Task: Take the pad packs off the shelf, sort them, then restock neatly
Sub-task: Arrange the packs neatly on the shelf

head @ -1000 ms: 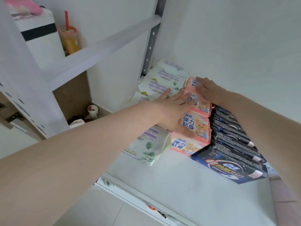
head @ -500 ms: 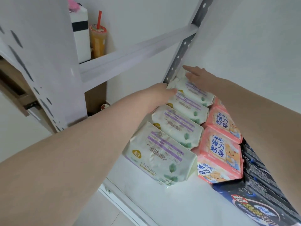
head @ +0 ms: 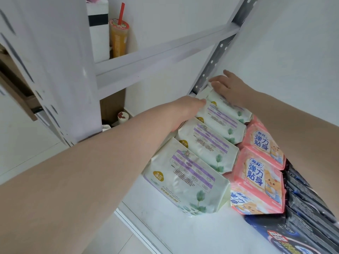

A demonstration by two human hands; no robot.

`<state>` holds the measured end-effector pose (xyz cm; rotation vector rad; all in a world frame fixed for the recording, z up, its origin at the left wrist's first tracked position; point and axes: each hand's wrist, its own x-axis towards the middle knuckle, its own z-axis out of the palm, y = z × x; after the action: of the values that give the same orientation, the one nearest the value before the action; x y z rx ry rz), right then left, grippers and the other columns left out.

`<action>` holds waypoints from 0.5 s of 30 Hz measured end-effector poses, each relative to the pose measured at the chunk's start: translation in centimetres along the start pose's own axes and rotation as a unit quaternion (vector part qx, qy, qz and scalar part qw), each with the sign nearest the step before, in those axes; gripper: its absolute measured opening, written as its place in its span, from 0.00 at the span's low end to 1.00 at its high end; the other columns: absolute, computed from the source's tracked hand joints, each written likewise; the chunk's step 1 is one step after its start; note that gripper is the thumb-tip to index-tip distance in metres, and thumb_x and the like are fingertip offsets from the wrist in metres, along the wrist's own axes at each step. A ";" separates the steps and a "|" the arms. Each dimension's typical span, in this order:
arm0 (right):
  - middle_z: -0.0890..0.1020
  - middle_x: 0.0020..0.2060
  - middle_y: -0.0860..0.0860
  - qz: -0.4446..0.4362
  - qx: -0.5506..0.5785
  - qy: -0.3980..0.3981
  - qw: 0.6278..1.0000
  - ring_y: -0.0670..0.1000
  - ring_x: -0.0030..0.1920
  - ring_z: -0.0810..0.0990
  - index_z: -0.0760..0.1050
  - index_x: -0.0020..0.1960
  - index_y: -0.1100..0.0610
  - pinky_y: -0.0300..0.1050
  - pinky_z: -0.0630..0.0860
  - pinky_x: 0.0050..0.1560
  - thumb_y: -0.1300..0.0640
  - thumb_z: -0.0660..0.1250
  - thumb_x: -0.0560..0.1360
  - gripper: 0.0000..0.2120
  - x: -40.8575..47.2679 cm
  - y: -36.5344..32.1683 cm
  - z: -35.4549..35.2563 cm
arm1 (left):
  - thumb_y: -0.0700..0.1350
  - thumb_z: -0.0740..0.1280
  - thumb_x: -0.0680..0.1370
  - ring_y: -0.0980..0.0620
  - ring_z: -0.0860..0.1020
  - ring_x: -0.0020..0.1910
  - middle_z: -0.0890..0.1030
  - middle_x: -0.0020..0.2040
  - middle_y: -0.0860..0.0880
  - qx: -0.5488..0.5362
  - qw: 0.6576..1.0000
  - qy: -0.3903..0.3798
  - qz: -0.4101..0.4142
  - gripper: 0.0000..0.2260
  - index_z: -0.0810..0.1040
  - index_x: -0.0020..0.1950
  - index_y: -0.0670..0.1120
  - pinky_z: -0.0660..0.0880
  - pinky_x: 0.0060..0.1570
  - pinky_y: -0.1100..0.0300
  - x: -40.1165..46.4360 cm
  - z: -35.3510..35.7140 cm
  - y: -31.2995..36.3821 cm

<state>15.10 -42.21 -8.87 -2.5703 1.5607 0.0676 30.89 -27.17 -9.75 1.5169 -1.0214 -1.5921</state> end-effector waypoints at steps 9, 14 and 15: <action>0.54 0.77 0.59 -0.036 0.034 0.011 0.999 0.54 0.78 0.50 0.65 0.73 0.47 0.56 0.52 0.75 0.42 0.50 0.82 0.22 -3.7 -2.9 -0.2 | 0.54 0.53 0.83 0.47 0.68 0.69 0.68 0.73 0.47 0.080 0.995 0.056 0.028 0.22 0.65 0.74 0.46 0.60 0.57 0.64 -2.7 -0.5 0.2; 0.61 0.75 0.59 -0.090 0.004 0.006 0.996 0.55 0.77 0.55 0.70 0.71 0.51 0.59 0.56 0.73 0.46 0.52 0.83 0.20 -6.4 -4.5 1.4 | 0.54 0.55 0.82 0.47 0.76 0.57 0.76 0.64 0.46 0.088 0.996 0.026 0.006 0.19 0.72 0.69 0.46 0.69 0.54 0.59 -6.0 -1.2 -1.7; 0.61 0.75 0.59 -0.081 -0.010 0.006 0.997 0.55 0.77 0.55 0.70 0.70 0.51 0.60 0.56 0.73 0.45 0.52 0.82 0.21 -6.5 -4.6 1.5 | 0.54 0.56 0.82 0.48 0.78 0.51 0.79 0.59 0.47 0.059 0.998 -0.008 -0.012 0.18 0.73 0.67 0.47 0.73 0.50 0.59 -6.6 -1.1 -2.0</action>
<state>16.20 -34.18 -9.28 -2.7067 1.3567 0.0527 32.48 -20.50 -8.66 1.6036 -1.1279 -1.5862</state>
